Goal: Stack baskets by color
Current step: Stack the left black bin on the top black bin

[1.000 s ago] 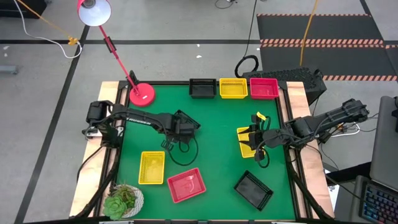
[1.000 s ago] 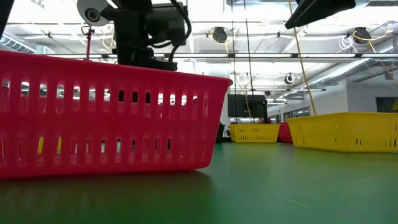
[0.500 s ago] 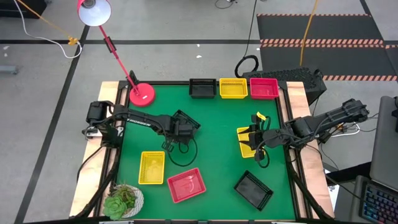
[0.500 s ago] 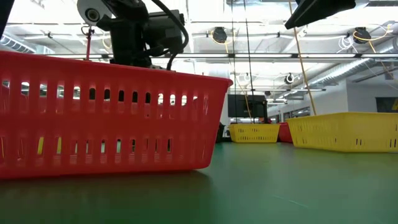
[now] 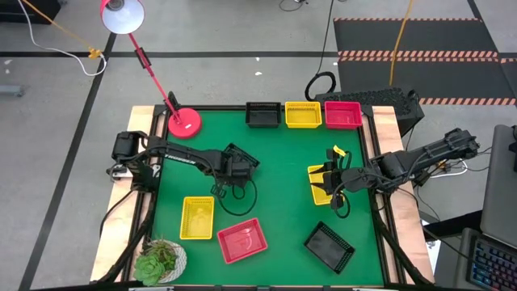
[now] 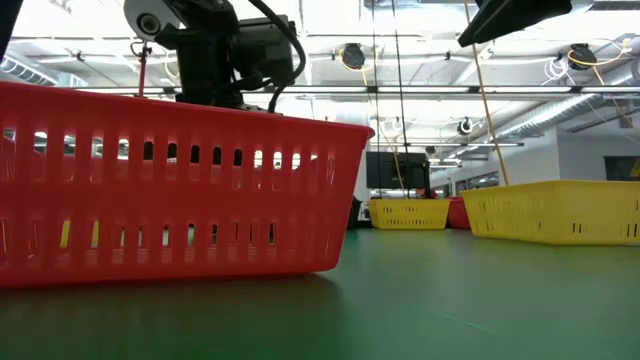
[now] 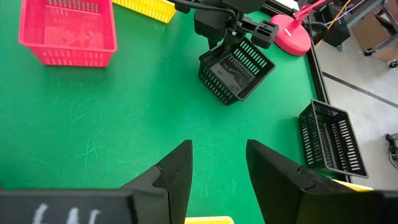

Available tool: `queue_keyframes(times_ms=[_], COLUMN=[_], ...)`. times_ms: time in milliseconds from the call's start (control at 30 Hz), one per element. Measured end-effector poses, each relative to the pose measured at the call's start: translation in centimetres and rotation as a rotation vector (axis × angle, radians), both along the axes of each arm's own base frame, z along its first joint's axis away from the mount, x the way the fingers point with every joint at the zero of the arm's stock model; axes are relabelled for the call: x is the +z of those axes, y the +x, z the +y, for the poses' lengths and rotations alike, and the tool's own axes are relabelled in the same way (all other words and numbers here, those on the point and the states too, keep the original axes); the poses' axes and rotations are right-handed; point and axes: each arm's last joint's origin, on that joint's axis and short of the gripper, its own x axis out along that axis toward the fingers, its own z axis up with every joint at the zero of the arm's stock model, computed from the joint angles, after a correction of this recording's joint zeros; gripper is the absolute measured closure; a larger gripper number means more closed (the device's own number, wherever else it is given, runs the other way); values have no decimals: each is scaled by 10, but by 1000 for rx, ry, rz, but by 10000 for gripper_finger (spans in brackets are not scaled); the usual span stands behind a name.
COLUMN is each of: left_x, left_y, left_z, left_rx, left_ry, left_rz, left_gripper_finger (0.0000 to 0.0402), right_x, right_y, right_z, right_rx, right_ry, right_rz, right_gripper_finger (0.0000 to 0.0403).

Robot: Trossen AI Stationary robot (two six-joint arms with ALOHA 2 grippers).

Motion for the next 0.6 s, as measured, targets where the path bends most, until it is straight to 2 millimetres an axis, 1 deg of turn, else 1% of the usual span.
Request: queue_keyframes(times_ms=[167, 367, 600], left_x=[11, 29, 24], left_y=[-1, -7, -4], left_z=[0, 1, 0], left_rx=[-11, -17, -27], left_ry=[0, -3, -13], left_rz=[-44, -102, -103], left_gripper_finger=[300, 300, 299], right_x=[0, 0, 0], right_y=[0, 0, 0], right_z=[0, 0, 0], right_rx=[0, 0, -2], right_ry=[0, 0, 1], right_rz=[0, 0, 0], right_gripper_finger=[260, 260, 260])
